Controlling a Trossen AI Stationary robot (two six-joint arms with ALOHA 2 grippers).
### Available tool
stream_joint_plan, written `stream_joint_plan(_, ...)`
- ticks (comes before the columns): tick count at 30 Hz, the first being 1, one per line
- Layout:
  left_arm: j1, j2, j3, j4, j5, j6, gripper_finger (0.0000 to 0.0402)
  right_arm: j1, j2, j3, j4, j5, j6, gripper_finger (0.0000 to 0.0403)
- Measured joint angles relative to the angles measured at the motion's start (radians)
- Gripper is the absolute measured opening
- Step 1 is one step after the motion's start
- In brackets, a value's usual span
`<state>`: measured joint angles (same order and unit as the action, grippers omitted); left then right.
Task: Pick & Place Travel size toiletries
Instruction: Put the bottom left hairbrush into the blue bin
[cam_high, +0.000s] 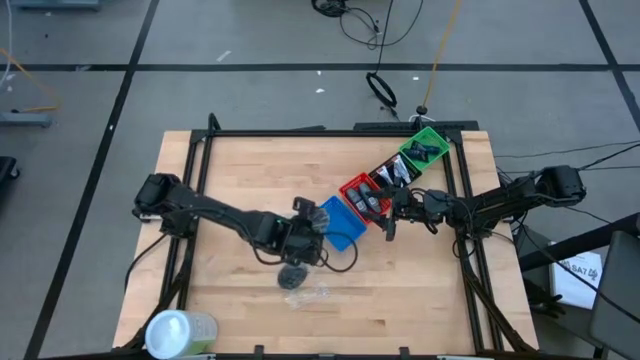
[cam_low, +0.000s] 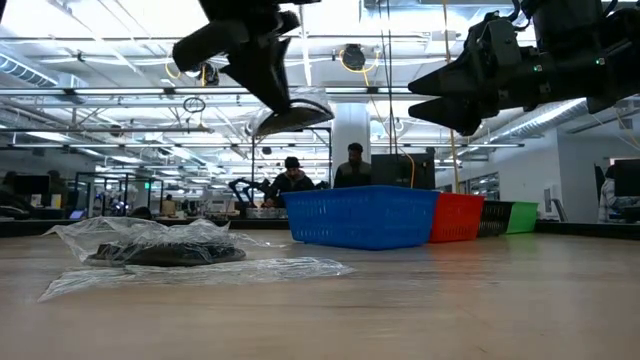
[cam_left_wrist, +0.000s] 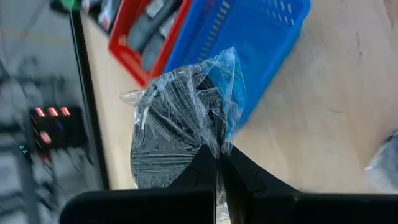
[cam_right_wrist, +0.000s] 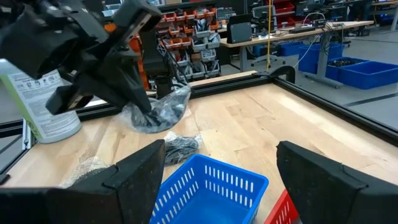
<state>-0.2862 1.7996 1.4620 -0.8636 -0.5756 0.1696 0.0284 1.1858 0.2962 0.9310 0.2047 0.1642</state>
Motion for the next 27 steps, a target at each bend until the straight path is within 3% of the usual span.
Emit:
stream_joint_plan(5,0.019,0.0,0.0,0.11,0.01,0.23,0.0004,0.0,0.0,0.0,0.0,0.0,0.0,0.0293)
stream_joint_plan(11,0.061,0.0,0.0,0.257,0.16,0.358,0.0003,0.0,0.0,0.0,0.0,0.0,-0.009,0.0293)
stream_joint_plan(27,0.16,0.092,-0.029,0.371,0.372,0.418,0.0002,0.0,0.0,-0.002,-0.001,0.001,-0.01,0.0293)
